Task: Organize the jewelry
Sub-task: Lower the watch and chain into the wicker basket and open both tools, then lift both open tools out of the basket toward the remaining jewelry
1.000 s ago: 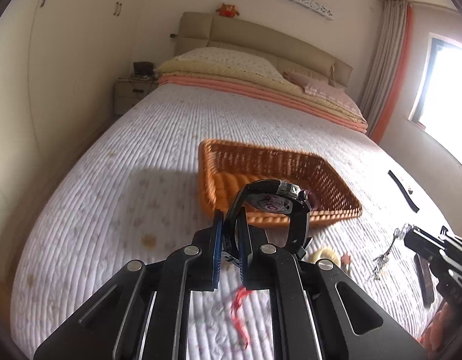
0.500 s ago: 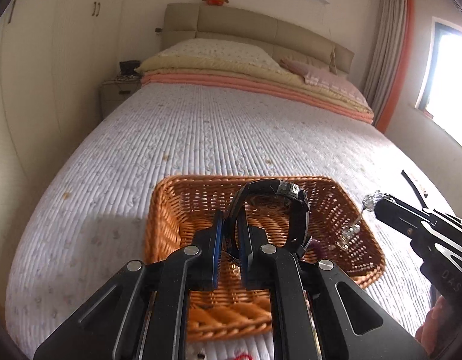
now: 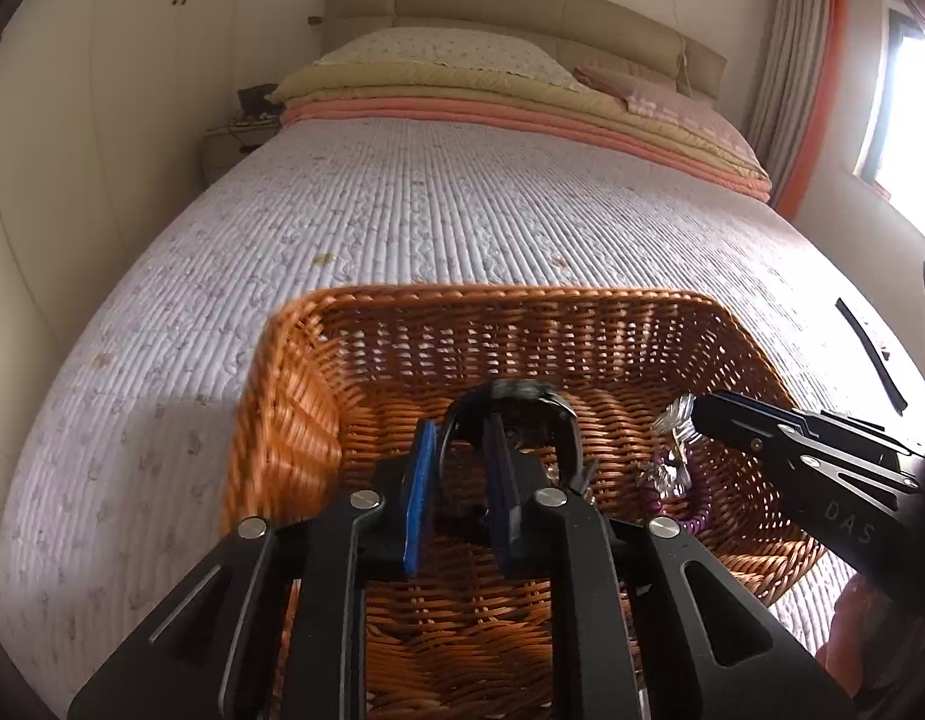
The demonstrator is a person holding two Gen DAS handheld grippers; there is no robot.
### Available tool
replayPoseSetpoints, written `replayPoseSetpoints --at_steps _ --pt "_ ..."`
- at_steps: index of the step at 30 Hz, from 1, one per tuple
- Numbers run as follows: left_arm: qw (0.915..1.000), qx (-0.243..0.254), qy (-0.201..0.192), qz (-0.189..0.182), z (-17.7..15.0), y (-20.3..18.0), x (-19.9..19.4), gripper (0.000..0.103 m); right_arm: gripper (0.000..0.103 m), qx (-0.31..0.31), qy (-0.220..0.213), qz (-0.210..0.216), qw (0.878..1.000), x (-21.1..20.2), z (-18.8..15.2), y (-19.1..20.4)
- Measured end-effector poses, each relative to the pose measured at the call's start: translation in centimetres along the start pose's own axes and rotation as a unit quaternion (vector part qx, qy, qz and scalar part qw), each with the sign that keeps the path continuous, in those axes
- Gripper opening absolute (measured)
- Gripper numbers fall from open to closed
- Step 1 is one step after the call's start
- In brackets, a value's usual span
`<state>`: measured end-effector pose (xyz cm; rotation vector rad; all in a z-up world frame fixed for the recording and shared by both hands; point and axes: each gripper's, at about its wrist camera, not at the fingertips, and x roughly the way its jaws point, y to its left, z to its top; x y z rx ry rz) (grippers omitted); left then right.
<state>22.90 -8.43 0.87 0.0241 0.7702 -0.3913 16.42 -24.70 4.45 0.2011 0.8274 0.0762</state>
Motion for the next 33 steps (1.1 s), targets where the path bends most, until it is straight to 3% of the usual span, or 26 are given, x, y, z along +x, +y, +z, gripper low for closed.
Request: replayPoseSetpoints --at_steps 4,7,17,22,29,33 --pt "0.9998 -0.004 -0.008 -0.018 -0.1 0.1 -1.6 0.024 0.034 0.007 -0.013 0.002 1.0 -1.6 -0.3 -0.6" --pt "0.9992 -0.007 -0.02 -0.035 -0.6 0.4 -3.6 0.034 0.035 0.009 -0.026 0.01 1.0 -3.5 -0.7 -0.7" --pt "0.9931 0.013 -0.099 -0.061 -1.9 -0.5 -14.9 0.041 0.035 -0.023 -0.085 0.026 0.996 -13.2 -3.1 2.6" --pt "0.9885 0.013 -0.126 -0.083 -4.1 -0.5 -19.4 0.043 0.035 -0.037 -0.113 0.019 0.993 -17.4 -5.3 3.9" --pt "0.9904 0.016 -0.089 -0.104 -9.5 -0.7 -19.0 0.043 0.035 -0.057 -0.092 0.0 0.994 -17.2 -11.5 4.5" --pt "0.9924 0.036 -0.035 -0.112 -13.3 -1.5 -16.0 0.043 0.035 -0.047 -0.054 0.009 0.997 -15.3 -14.6 3.8"
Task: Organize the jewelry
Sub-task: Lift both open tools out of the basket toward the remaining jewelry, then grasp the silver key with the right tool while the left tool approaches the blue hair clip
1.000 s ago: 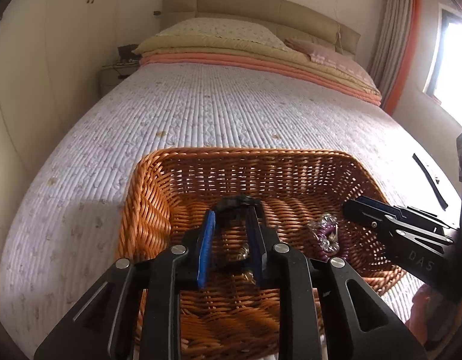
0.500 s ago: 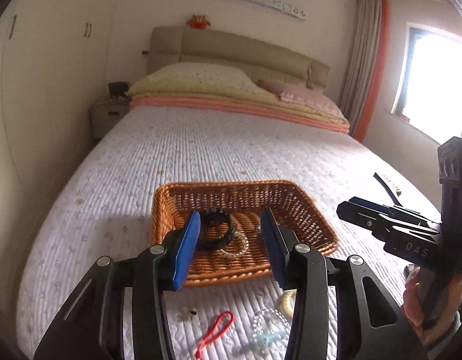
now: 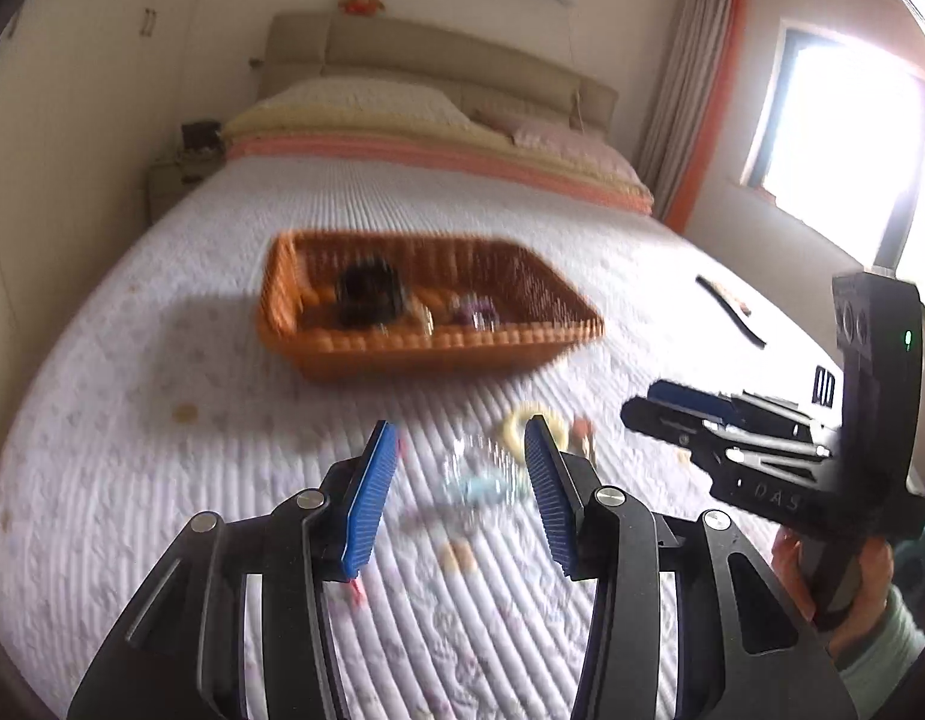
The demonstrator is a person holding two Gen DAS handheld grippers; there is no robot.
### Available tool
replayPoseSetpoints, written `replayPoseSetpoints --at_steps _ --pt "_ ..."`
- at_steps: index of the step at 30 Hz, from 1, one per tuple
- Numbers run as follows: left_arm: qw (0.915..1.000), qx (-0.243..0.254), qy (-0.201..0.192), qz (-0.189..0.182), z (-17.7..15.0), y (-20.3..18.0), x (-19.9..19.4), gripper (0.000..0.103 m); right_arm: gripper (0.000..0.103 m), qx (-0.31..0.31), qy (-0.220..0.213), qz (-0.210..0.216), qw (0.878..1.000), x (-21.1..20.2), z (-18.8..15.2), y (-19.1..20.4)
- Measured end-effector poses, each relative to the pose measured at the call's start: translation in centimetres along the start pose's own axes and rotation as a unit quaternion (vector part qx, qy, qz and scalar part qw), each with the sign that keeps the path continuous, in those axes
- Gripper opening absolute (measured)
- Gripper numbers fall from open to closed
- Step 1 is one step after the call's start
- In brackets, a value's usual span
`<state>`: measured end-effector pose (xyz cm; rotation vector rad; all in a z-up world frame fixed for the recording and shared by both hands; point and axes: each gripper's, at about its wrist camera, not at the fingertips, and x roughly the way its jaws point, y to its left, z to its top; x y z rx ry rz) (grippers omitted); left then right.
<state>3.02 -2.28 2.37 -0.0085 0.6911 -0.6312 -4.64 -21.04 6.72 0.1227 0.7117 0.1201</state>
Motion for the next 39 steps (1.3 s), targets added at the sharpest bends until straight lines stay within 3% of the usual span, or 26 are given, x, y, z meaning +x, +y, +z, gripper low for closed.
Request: replayPoseSetpoints --at_steps 6,9,18,21,29,32,35,39 --pt "0.9966 0.045 0.068 0.01 -3.7 -1.3 4.0 0.043 0.035 0.011 0.045 0.006 0.999 2.4 -3.3 -0.8" --pt "0.9947 0.056 0.084 0.021 -4.2 -1.5 5.6 0.043 0.035 0.019 0.062 0.015 0.998 3.3 -4.3 -1.2" --pt "0.9919 0.067 0.104 0.03 -4.0 -1.8 7.5 0.043 0.034 0.009 0.093 0.015 0.995 4.8 -5.5 -1.1" --pt "0.9919 0.065 0.105 0.029 -3.8 -1.7 7.7 0.043 0.022 0.007 0.105 -0.002 0.994 5.4 -5.6 -1.2" --pt "0.9895 0.083 0.107 0.051 -3.5 -2.6 8.8 0.042 0.021 0.026 0.094 -0.002 0.995 4.4 -5.9 -2.3" --pt "0.9875 0.094 0.104 0.072 -3.4 -3.1 9.1 0.034 0.021 0.035 0.093 0.006 0.995 4.3 -6.0 -2.7" --pt "0.9867 0.1 0.099 0.081 -3.5 -3.3 9.1 0.009 0.021 0.036 0.089 0.008 0.995 4.2 -6.0 -2.7" --pt "0.9917 0.072 0.085 0.064 -3.3 -2.3 8.3 0.006 0.021 0.042 0.085 0.016 0.995 4.0 -5.9 -2.9"
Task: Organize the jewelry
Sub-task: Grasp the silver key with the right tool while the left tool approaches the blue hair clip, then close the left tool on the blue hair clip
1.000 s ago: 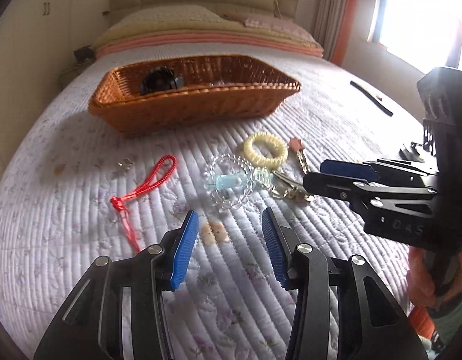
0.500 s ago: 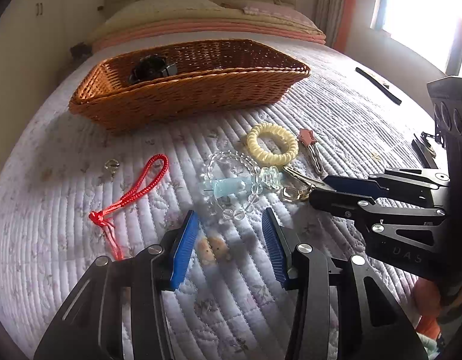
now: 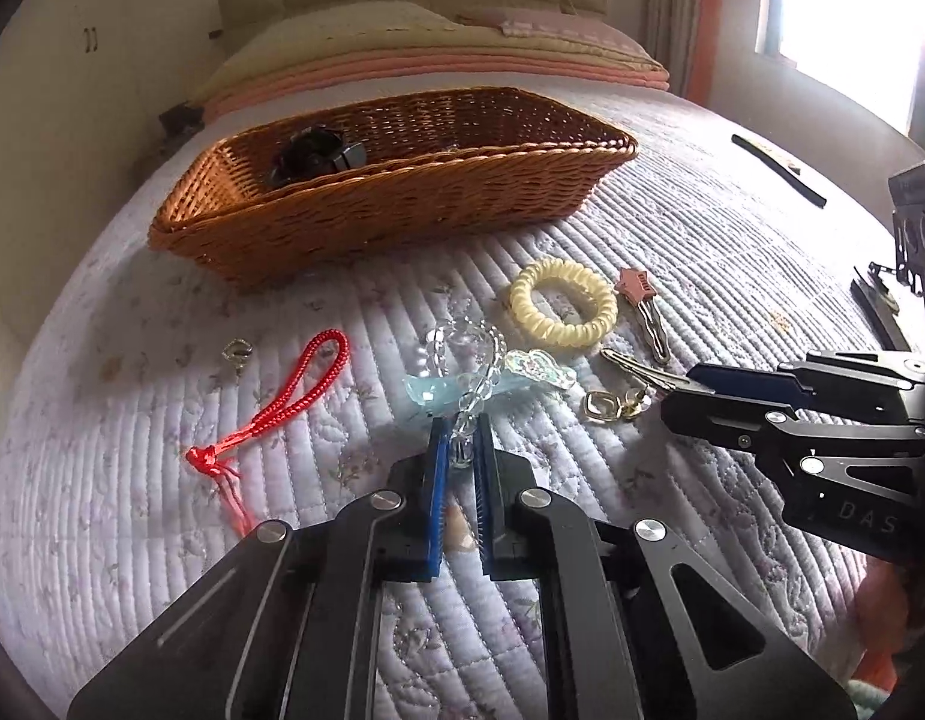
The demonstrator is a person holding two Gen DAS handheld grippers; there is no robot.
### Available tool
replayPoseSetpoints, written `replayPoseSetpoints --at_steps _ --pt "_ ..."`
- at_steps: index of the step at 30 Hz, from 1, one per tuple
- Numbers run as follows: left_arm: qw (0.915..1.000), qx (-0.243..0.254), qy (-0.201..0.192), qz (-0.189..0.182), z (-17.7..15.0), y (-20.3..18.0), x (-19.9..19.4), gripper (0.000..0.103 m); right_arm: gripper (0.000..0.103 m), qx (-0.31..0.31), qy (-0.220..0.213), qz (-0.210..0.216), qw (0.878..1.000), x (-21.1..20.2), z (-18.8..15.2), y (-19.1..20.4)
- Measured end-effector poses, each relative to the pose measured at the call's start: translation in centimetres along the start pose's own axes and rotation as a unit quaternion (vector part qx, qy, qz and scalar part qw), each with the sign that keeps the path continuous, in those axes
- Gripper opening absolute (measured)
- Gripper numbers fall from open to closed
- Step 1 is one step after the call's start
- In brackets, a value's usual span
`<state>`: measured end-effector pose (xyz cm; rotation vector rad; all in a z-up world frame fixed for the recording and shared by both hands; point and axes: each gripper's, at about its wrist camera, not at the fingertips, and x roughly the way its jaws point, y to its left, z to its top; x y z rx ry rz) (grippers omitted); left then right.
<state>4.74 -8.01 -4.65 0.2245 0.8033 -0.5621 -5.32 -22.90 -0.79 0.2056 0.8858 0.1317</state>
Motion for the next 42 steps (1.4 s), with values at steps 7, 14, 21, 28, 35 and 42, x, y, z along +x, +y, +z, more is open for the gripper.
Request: replayPoseSetpoints --at_steps 7,14,21,28,35,42 --pt "0.9952 -0.068 -0.024 -0.066 -0.3 3.3 -3.0 0.006 0.021 0.012 -0.004 0.012 1.0 -0.1 0.1 -0.5" --pt "0.9821 -0.143 -0.037 -0.117 -1.1 7.5 -5.5 0.006 0.021 0.015 -0.007 0.014 1.0 -0.2 0.2 -0.5" --pt "0.9734 -0.165 -0.036 -0.155 -3.4 9.0 -7.4 0.006 0.021 0.015 -0.01 0.017 1.0 -0.5 0.0 -0.5" --pt "0.9779 -0.163 0.024 -0.128 -7.1 10.1 -6.1 0.007 0.021 0.015 -0.009 0.023 1.0 -0.6 -0.1 -0.6" --pt "0.9843 -0.157 0.017 -0.08 -7.2 10.5 -6.3 0.024 0.021 0.009 -0.007 0.02 1.0 -0.4 0.0 -0.2" --pt "0.9933 -0.115 -0.002 -0.002 -5.6 9.5 -6.9 0.038 0.022 0.003 -0.004 0.018 1.0 -0.4 -0.1 0.0"
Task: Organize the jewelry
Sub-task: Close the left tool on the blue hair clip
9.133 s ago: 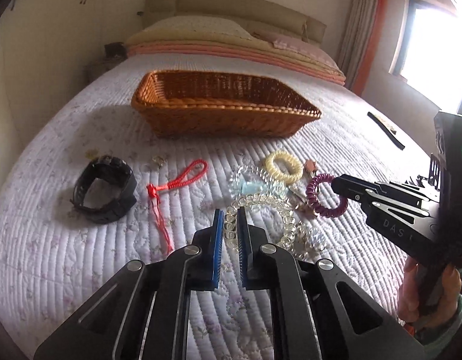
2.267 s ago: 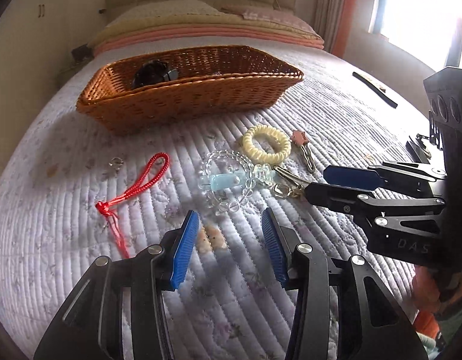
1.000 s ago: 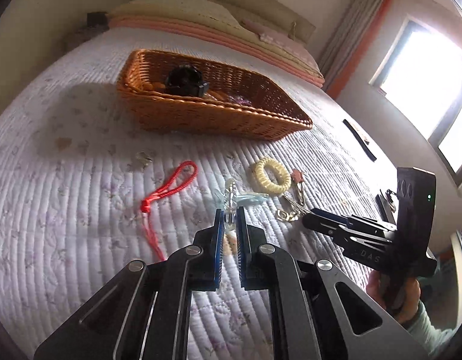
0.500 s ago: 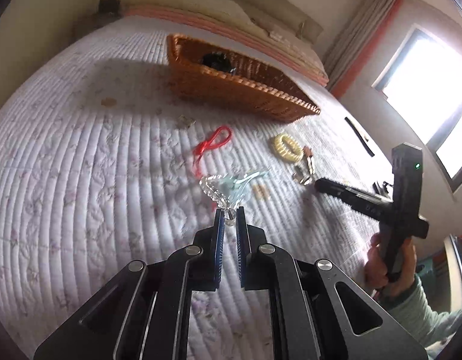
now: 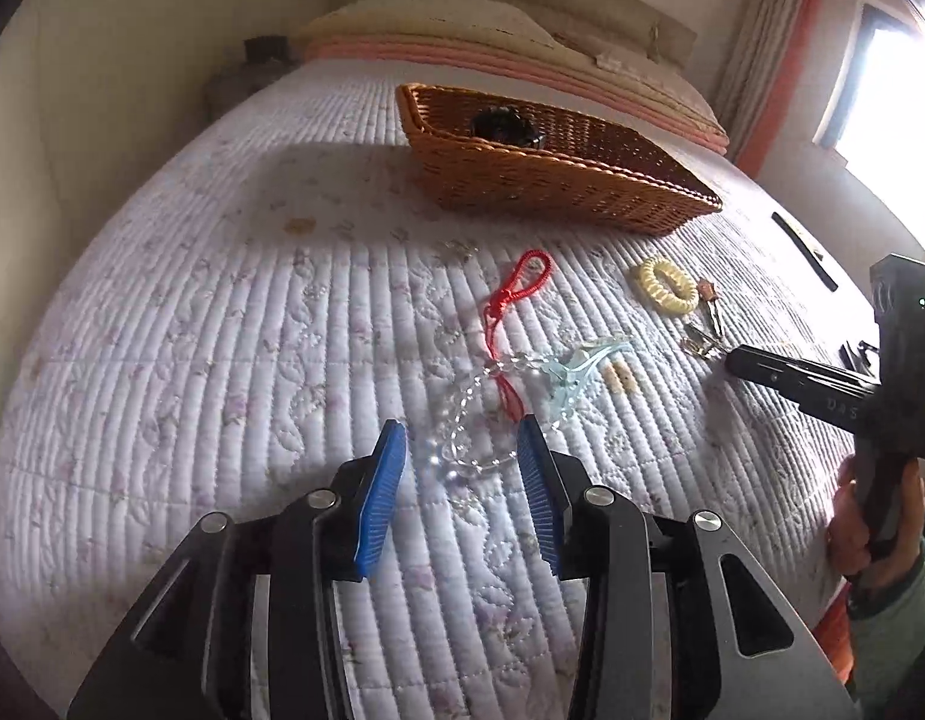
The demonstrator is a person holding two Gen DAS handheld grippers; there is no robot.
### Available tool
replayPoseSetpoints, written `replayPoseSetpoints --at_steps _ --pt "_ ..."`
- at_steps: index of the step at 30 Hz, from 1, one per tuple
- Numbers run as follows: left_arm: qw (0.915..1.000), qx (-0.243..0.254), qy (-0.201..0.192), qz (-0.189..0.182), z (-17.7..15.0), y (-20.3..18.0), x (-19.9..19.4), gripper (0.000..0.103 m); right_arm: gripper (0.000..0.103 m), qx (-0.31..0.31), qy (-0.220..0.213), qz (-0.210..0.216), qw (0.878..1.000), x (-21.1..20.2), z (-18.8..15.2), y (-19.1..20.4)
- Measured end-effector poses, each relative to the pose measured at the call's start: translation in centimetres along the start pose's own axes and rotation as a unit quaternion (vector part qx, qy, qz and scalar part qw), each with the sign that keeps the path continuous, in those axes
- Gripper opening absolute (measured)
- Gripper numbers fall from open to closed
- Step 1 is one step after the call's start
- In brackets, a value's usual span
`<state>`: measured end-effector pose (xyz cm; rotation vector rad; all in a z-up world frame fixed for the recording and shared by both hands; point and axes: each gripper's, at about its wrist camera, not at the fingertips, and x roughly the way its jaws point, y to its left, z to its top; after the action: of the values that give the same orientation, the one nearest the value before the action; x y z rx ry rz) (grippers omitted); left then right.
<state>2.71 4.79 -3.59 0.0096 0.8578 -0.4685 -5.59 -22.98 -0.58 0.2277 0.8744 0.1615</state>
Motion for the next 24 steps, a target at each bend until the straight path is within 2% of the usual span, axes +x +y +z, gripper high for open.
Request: replayPoseSetpoints --at_steps 4,7,9,11,15,17,18,22,24 --pt "0.9981 0.037 -0.015 -0.046 1.0 -1.9 -0.8 0.039 0.022 -0.002 0.003 0.006 1.0 0.1 0.1 -0.1" --pt "0.997 0.059 0.006 -0.05 1.6 -3.7 0.9 0.039 0.022 -0.007 0.003 0.003 1.0 0.1 0.1 0.0" --pt "0.9968 0.062 0.032 -0.037 1.6 -4.2 2.4 0.039 0.022 -0.013 0.003 0.0 1.0 0.2 0.1 0.2" --pt "0.9965 0.057 0.041 -0.046 1.3 -4.4 3.1 0.039 0.022 -0.013 0.005 0.001 1.0 0.3 0.1 0.2" --pt "0.991 0.058 0.018 -0.119 1.3 -5.3 1.5 0.037 0.022 -0.008 0.006 0.008 1.0 0.5 0.2 -0.1" --pt "0.988 0.065 0.014 -0.14 1.2 -5.8 1.0 0.037 0.022 -0.006 0.005 0.01 1.0 0.5 0.2 -0.2" --pt "0.9877 0.068 0.013 -0.14 1.1 -5.8 0.9 0.037 0.022 -0.006 0.005 0.011 1.0 0.5 0.3 -0.2" --pt "0.9944 0.063 0.006 -0.085 1.3 -5.2 1.6 0.037 0.022 -0.006 0.004 0.011 1.0 0.4 0.2 -0.3" --pt "0.9945 0.069 0.005 -0.078 1.6 -4.9 2.0 0.036 0.022 -0.008 0.004 0.009 1.0 0.3 0.1 -0.3"
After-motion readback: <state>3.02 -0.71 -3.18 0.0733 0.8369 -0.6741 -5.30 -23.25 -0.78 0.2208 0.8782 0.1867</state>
